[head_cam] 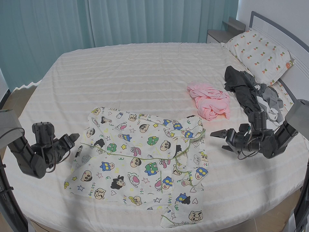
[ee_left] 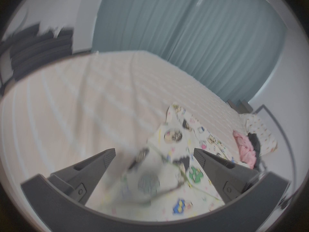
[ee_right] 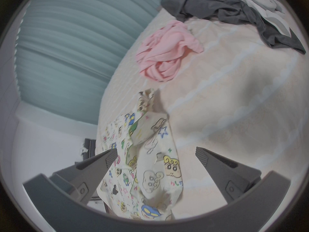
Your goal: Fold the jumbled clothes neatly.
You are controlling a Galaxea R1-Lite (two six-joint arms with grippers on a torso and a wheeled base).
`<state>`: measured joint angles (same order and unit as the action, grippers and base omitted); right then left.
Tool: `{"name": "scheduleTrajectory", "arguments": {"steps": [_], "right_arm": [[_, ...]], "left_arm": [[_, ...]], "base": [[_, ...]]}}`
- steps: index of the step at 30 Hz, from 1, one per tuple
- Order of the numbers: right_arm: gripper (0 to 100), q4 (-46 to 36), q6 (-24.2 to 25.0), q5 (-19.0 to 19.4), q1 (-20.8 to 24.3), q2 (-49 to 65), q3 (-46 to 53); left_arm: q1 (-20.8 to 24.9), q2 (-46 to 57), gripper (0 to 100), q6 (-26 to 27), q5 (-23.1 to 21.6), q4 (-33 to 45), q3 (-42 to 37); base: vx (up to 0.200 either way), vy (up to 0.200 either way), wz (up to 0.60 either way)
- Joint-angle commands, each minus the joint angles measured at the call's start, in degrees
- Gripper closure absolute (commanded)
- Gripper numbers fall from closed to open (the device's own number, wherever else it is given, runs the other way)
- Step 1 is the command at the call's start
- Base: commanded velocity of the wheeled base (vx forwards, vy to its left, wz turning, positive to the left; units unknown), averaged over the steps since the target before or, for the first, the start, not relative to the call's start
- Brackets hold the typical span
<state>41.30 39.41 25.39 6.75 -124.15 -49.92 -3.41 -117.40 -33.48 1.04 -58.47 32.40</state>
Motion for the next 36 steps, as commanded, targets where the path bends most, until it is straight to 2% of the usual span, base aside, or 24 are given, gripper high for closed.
{"name": "scheduleTrajectory", "arguments": {"steps": [1,3,4,6,7,10,15,18,23,35,36], "right_arm": [[0,15.5,-5.3,6.3,-1.0,-0.3,15.3],[0,15.7,-5.5,6.6,-1.0,-1.3,14.7],[0,15.7,-5.5,7.1,-0.8,-1.4,14.6],[0,15.7,-5.5,7.4,-0.7,-1.4,14.6],[0,15.6,-5.5,9.9,-0.4,-1.9,14.1],[0,15.3,-5.5,11.0,-0.3,-4.2,11.9],[0,14.4,-5.3,11.2,1.1,-8.2,6.0],[0,11.1,-5.3,11.0,2.2,-10.4,1.3],[0,5.7,-5.3,10.1,2.9,-12.8,-4.2],[0,5.4,-5.4,9.1,3.9,-15.9,-8.2],[100,5.5,-5.4,9.1,4.1,-15.9,-8.1]], "left_arm": [[0.4,4.4,0,-15.7,-7.9,-0.2,-16.8],[0.4,2.6,0,-18.6,-8.0,-0.3,-16.8],[0.3,2.3,0,-22.1,-9.0,-0.4,-16.8],[0.3,2.3,0,-23.1,-9.8,-0.5,-16.9],[-0.1,2.3,0,-26.6,-16.7,-0.7,-17.5],[-0.7,3.2,0,-26.7,-21.6,-0.9,-18.5],[-1.1,3.1,0,-27.1,-25.3,-5.8,-21.8],[-2.3,2.5,0,-27.3,-27.4,-9.7,-24.1],[-4.5,0.6,0,-27.3,-30.1,-14.7,-26.5],[-4.6,-0.6,0,-27.7,-30.3,-16.9,-27.3],[-4.6,-0.6,0,-27.7,-30.3,-16.9,-27.3]], "base": [[0.000,0.000,0.00],[0.000,0.000,0.00],[0.000,0.000,0.00],[0.000,0.000,0.00],[0.000,0.000,0.00],[0.000,0.000,0.00],[0.000,0.000,0.00],[0.000,0.000,0.00],[0.000,0.000,0.00],[0.000,0.000,0.00],[0.000,0.000,0.00]]}}
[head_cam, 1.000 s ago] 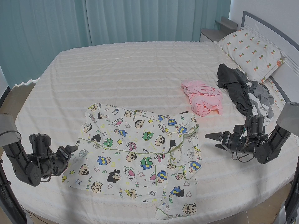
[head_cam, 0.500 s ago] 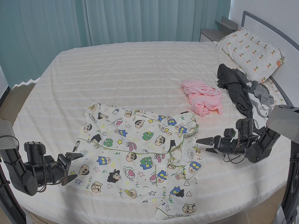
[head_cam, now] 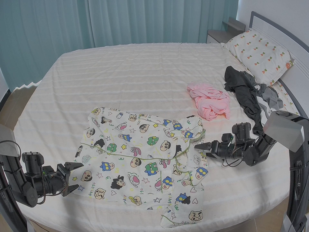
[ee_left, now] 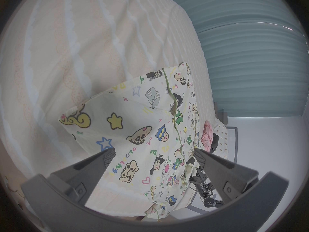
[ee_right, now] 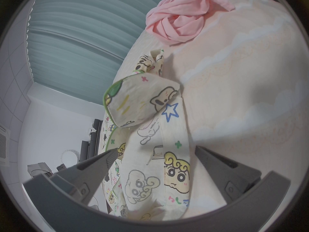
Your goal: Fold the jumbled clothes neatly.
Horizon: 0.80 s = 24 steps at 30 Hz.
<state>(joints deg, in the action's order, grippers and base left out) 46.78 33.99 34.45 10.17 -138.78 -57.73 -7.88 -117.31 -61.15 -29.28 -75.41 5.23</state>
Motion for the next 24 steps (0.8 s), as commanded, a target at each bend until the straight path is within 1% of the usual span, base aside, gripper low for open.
{"name": "scheduleTrajectory", "arguments": {"steps": [1,10,22,24], "right_arm": [[100,0.0,0.0,0.0,0.6,-1.2,-0.3],[100,0.2,0.4,0.1,0.1,-0.4,0.5],[100,0.6,0.0,0.0,-4.6,7.0,6.8],[100,0.6,-0.1,0.0,-6.2,7.4,6.8]], "left_arm": [[-0.1,-0.7,0,0.0,0.0,0.0,-0.1],[-0.1,-0.7,0,0.0,0.1,0.0,-0.2],[-0.1,-0.7,0,0.1,0.3,0.0,-0.3],[-0.1,-0.7,0,0.1,0.3,0.0,-0.3]], "base": [[0.000,0.000,0.00],[0.000,0.000,0.00],[0.000,0.000,0.00],[0.000,0.000,0.00]]}}
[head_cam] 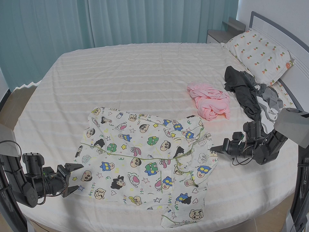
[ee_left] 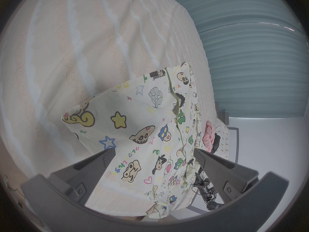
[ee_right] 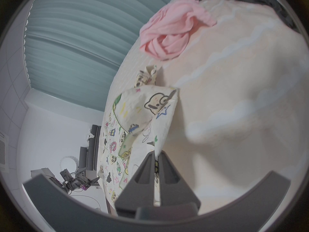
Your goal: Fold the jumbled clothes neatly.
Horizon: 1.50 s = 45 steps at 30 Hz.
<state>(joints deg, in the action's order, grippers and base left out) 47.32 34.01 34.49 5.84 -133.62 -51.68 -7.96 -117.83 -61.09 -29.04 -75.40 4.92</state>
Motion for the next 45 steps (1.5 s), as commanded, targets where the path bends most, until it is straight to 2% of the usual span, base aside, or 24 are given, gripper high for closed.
{"name": "scheduleTrajectory", "arguments": {"steps": [1,8,10,16,24,31,32,36,41,45], "right_arm": [[100,0.0,-0.2,0.0,-2.6,2.2,0.7],[100,-1.1,-1.1,0.0,-5.3,2.8,1.9],[100,-2.6,-4.9,0.0,-6.8,2.5,2.4],[100,-6.6,-6.5,-0.3,-7.4,3.5,2.3],[100,-7.5,-8.8,-6.0,-8.5,3.3,1.7],[100,-7.4,-9.1,-6.7,-9.3,3.4,1.6],[0,-7.5,-9.1,-6.9,-9.3,3.5,1.7],[0,-7.3,-9.1,-6.9,-9.4,3.6,1.7],[0,-7.0,-10.5,-6.9,-9.1,3.7,2.3],[0,-7.0,-11.8,-6.8,-9.1,3.5,2.4]], "left_arm": [[0.0,-0.2,0,0.0,0.0,0.0,0.0],[0.1,-0.3,0,0.2,0.0,0.0,0.1],[0.1,-0.3,0,0.4,0.1,0.0,0.1],[0.1,-0.3,0,0.4,0.1,0.0,0.0],[0.1,-0.3,0,0.5,0.2,0.0,0.1],[0.1,-0.3,0,0.5,0.2,0.0,0.2],[0.1,-0.3,0,0.5,0.4,0.0,0.3],[-0.1,-0.1,0,-0.1,2.7,-0.3,1.1],[-0.5,-1.0,0,0.2,9.6,-3.0,3.7],[-1.1,-1.6,0,0.4,11.3,-3.7,4.0]], "base": [[0.000,0.000,0.00],[0.000,0.000,0.00],[0.000,0.000,0.00],[0.000,0.000,0.00],[0.000,0.000,0.00],[0.000,0.000,0.00],[0.000,0.000,0.00],[0.000,0.000,0.00],[0.000,0.000,0.00],[0.000,0.000,0.00]]}}
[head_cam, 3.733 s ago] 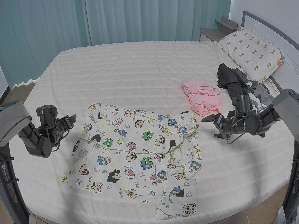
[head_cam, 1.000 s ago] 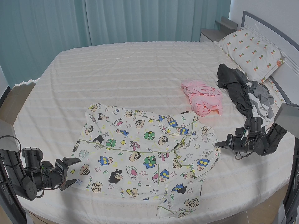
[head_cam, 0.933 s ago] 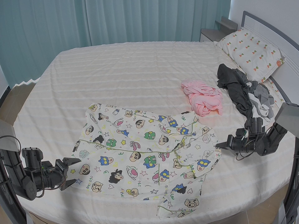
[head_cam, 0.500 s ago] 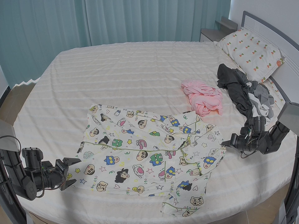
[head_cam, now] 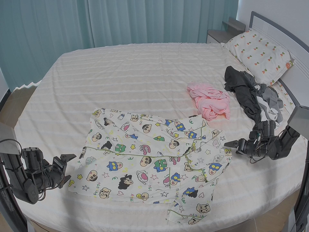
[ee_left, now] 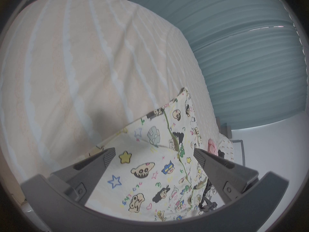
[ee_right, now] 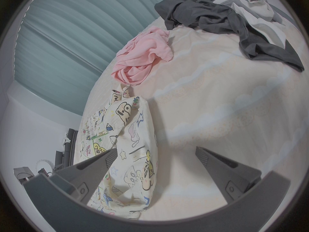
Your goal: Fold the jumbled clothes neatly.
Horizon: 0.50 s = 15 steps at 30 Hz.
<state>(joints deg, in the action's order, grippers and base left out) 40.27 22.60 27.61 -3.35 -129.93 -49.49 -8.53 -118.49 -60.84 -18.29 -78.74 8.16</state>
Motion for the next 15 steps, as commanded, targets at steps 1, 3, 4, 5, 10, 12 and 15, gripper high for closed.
{"name": "scheduleTrajectory", "arguments": {"steps": [1,3,4,5,10,12,15], "right_arm": [[0,0.1,-0.4,0.2,0.1,-0.2,0.2],[0,0.1,-0.5,0.2,0.1,-0.2,0.2],[0,0.1,-0.5,0.2,0.2,-0.2,0.2],[0,0.1,-0.5,0.2,0.2,-0.2,0.2],[0,0.2,-0.5,0.2,0.4,-0.1,0.2],[0,0.2,-0.5,0.2,0.4,-0.1,0.2],[0,0.2,-0.5,0.2,0.4,-0.1,0.2]], "left_arm": [[-0.5,-1.7,0,0.3,1.0,-0.4,1.2],[-0.5,-2.3,0,0.3,2.8,-0.5,2.1],[-0.4,-2.7,0,0.3,3.7,-0.4,2.5],[-0.3,-3.5,0,0.3,4.1,-0.5,2.7],[1.4,-6.4,0,0.6,6.5,-0.5,3.9],[2.8,-7.0,0,0.5,7.8,-0.5,4.6],[5.5,-7.5,0,0.2,10.2,-0.8,5.8]], "base": [[0.000,0.000,0.00],[0.000,0.000,0.00],[0.000,0.000,0.00],[0.000,0.000,0.00],[0.000,0.000,0.00],[0.000,0.000,0.00],[0.000,0.000,0.00]]}}
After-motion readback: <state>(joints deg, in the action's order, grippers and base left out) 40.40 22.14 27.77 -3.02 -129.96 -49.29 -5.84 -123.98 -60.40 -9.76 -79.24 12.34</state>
